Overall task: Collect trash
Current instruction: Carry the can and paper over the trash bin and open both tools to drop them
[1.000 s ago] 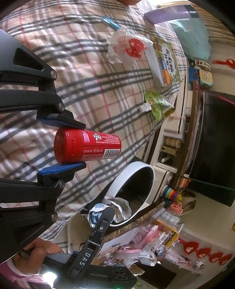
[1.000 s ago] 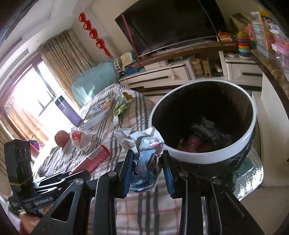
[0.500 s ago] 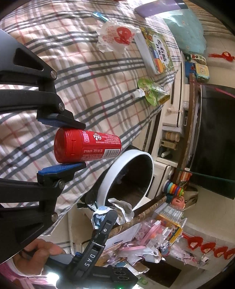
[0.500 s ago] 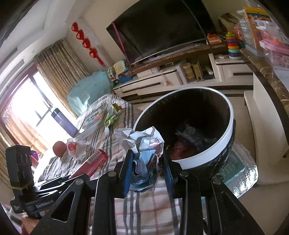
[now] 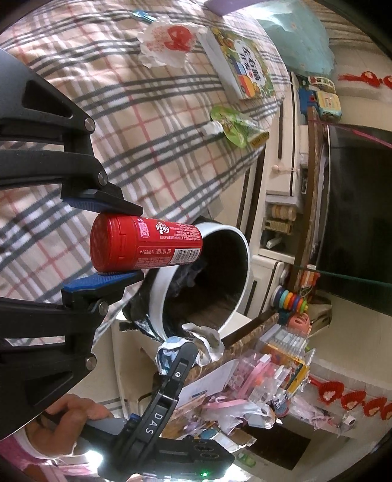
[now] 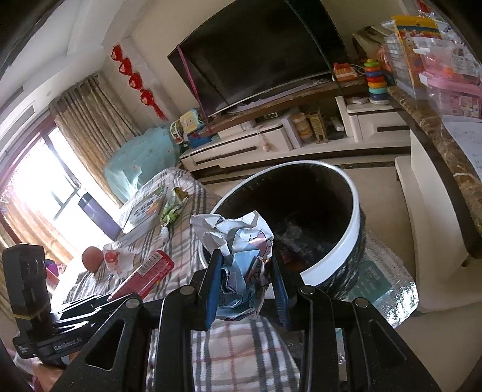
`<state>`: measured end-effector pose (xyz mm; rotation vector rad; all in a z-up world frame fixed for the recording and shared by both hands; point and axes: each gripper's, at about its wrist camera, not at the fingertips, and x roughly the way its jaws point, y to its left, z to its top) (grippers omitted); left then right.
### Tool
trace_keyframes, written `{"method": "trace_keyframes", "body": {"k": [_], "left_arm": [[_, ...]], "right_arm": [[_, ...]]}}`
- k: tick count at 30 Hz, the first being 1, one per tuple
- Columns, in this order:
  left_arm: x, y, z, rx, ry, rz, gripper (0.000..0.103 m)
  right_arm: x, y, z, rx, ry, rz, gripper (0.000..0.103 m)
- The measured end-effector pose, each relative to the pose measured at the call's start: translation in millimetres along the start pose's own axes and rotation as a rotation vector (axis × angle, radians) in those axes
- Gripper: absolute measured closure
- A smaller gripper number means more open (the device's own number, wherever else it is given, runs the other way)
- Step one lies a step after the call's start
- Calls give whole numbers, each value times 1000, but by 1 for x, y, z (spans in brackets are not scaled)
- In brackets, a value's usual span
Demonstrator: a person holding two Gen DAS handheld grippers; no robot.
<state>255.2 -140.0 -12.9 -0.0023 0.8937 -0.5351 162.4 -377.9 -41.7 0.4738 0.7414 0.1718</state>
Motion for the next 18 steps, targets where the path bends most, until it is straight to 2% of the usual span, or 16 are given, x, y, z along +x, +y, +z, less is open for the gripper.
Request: {"method": "trace_keyframes", "body": {"k": [7, 18], "left_arm": [[11, -9, 15, 25, -4, -15, 69], [42, -22, 39, 49, 15, -14, 69]], "right_arm": [[0, -8, 11, -8, -6, -29, 72], [15, -19, 25, -28, 32, -67, 71]]}}
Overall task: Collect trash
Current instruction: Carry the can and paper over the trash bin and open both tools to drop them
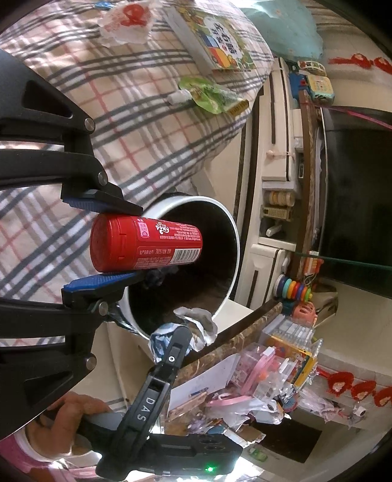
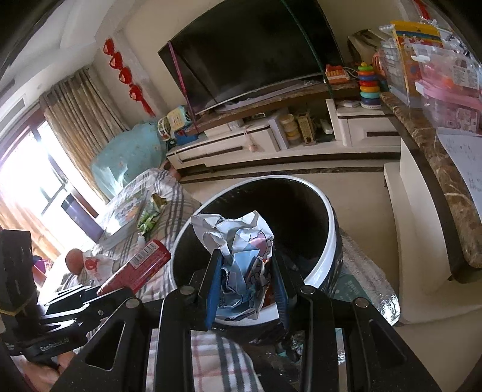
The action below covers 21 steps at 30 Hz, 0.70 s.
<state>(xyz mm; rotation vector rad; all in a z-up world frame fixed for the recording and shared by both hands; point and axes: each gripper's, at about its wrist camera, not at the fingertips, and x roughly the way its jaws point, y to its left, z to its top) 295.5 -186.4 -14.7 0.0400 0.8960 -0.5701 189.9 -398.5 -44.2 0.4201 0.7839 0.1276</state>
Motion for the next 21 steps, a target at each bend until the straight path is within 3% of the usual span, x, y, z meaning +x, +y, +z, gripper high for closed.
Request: {"method": "trace_keyframes", "body": {"k": [21], "left_arm": [[54, -8, 31, 25, 48, 25, 69]], "right_arm": [[36, -8, 22, -49, 76, -41, 71]]}}
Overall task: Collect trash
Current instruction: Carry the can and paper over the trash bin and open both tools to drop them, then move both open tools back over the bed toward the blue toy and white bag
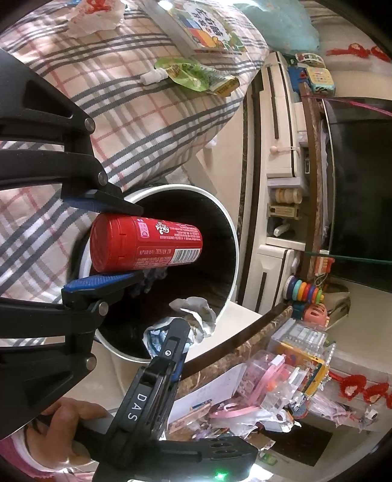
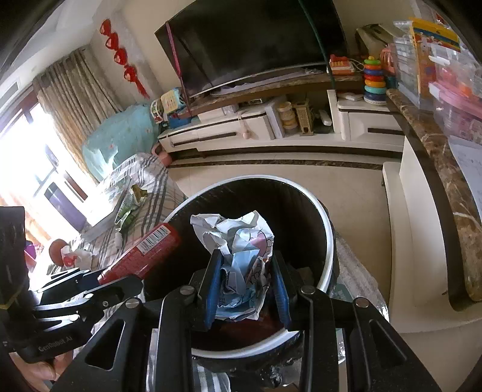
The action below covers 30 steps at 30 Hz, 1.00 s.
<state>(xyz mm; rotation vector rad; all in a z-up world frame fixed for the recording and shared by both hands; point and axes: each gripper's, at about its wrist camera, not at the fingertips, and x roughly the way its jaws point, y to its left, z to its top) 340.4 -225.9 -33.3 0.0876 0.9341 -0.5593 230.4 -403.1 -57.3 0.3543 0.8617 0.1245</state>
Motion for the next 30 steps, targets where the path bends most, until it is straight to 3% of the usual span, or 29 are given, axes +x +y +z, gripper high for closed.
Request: {"method": "trace_keyframes", "body": {"k": [13, 15, 18, 23, 27, 30], "left_arm": [[7, -2, 7, 8, 7, -6, 69], [8, -2, 8, 8, 4, 2, 63], [5, 2, 5, -7, -5, 0, 54], [-5, 9, -7, -39, -16, -10, 51], [-18, 18, -23, -68, -28, -12, 48], [-30, 28, -37, -98, -34, -11, 47]], "right_arm": [[11, 1, 7, -33, 29, -33, 67], [11, 0, 8, -31, 28, -39, 64], [9, -2, 10, -19, 22, -38, 57], [3, -4, 10, 0, 5, -24, 51], [1, -3, 9, 7, 0, -5, 35], [1, 0, 6, 9, -1, 0, 30]]}}
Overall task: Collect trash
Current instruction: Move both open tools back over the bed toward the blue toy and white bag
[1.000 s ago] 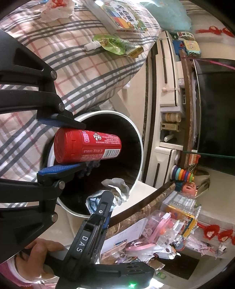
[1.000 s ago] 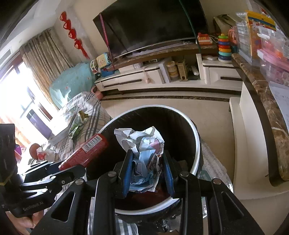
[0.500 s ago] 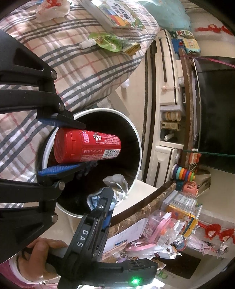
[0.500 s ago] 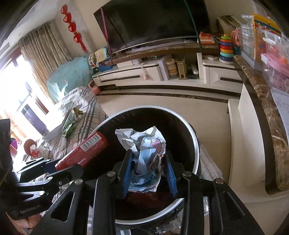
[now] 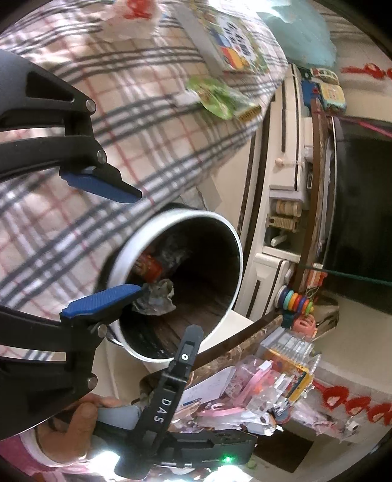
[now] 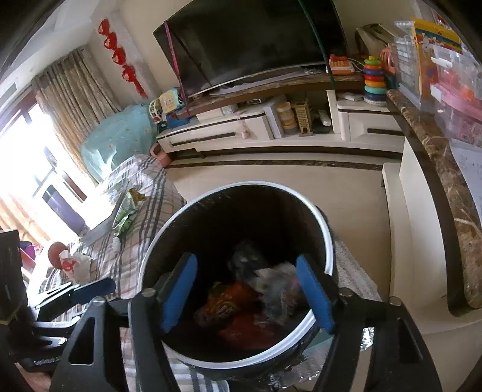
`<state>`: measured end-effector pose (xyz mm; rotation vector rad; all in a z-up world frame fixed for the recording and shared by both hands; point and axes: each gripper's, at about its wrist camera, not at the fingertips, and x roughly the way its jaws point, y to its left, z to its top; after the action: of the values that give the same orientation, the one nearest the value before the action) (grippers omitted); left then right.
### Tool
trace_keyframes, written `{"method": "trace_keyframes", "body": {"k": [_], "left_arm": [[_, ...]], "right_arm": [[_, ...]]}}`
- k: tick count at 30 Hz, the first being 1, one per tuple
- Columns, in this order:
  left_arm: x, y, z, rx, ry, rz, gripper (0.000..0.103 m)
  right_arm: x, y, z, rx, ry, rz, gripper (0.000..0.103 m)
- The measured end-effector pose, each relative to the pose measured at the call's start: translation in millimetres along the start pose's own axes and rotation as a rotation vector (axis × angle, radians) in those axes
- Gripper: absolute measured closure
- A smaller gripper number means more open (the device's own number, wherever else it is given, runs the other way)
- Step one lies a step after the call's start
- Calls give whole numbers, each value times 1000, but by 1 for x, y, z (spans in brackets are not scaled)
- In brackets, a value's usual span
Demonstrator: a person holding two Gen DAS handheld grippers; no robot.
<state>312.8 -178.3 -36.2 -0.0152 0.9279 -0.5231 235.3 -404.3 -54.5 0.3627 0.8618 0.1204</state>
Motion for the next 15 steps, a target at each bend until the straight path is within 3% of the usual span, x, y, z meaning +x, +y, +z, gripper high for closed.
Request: {"method": "trace_keyframes", "body": {"k": [2, 9, 15], "left_arm": [[-8, 7, -6, -17, -1, 7, 46], [-40, 35, -36, -80, -15, 45, 45], [-74, 65, -68, -160, -22, 97, 45]], "right_arm": [[-2, 4, -3, 6, -1, 13, 29], [-12, 31, -16, 1, -35, 70, 6], [-11, 66, -33, -32, -22, 130, 5]]}}
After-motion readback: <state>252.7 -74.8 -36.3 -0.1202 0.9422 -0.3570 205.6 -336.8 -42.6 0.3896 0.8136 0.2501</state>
